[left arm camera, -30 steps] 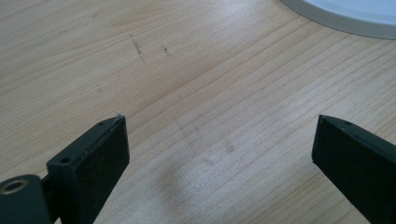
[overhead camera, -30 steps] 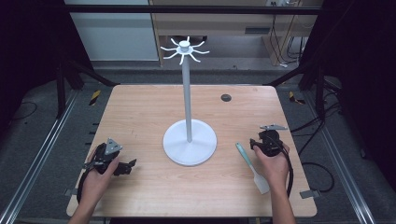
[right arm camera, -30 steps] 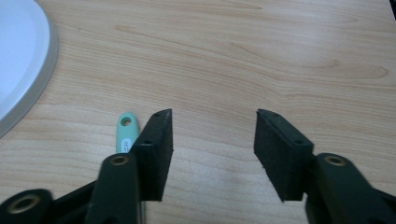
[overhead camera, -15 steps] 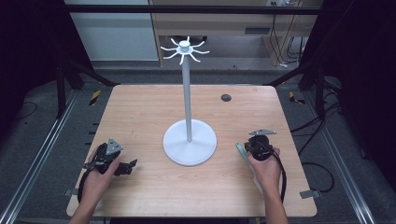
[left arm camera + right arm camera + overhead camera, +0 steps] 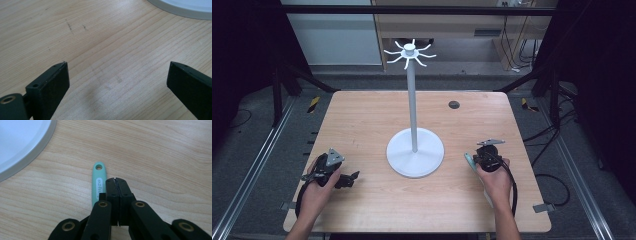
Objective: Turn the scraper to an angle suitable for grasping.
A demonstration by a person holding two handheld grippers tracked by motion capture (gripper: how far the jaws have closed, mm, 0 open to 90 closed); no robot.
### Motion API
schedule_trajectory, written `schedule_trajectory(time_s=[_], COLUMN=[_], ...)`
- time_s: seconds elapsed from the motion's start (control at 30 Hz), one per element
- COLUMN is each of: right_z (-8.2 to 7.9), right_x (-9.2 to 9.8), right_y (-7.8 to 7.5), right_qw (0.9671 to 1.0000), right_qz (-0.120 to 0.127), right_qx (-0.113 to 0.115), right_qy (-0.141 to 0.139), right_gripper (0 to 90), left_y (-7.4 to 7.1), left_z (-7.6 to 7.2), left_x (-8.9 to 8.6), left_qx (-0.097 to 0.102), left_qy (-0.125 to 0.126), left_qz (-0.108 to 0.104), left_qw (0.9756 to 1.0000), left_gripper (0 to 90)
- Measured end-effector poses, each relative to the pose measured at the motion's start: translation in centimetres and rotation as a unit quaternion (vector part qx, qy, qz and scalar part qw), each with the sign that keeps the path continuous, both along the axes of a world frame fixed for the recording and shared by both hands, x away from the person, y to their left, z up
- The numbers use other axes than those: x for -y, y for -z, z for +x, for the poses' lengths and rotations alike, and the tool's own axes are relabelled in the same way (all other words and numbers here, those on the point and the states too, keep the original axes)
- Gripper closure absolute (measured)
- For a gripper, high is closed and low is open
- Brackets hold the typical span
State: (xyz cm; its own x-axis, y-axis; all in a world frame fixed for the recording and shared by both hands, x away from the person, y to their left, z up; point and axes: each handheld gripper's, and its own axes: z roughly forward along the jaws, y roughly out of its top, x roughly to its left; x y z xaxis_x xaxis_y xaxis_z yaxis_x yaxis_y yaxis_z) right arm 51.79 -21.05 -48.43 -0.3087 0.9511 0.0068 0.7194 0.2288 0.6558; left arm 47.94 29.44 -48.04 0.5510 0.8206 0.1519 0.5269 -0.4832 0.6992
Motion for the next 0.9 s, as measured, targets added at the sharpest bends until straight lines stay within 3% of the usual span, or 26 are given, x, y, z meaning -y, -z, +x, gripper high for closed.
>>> schedule_trajectory(time_s=[0.33,0.8,0.9], right_z=[0.1,-0.3,-0.3], right_x=[0.1,-1.0,-1.1], right_y=[0.3,-0.1,-0.1], right_qw=[0.9999,0.9977,0.9981], right_qz=[0.005,0.027,0.026], right_qx=[-0.013,-0.013,-0.011], right_qy=[0.000,-0.060,-0.055], right_gripper=[90.0,90.0,90.0], left_y=[0.0,0.1,0.0], left_z=[0.0,0.0,0.0], left_x=[0.0,0.1,0.0], left_qx=[0.000,-0.002,-0.001], left_qy=[0.000,0.001,0.001], left_qz=[0.000,0.003,0.002], left_qw=[1.0000,1.0000,1.0000], left_gripper=[4.1,4.0,4.0])
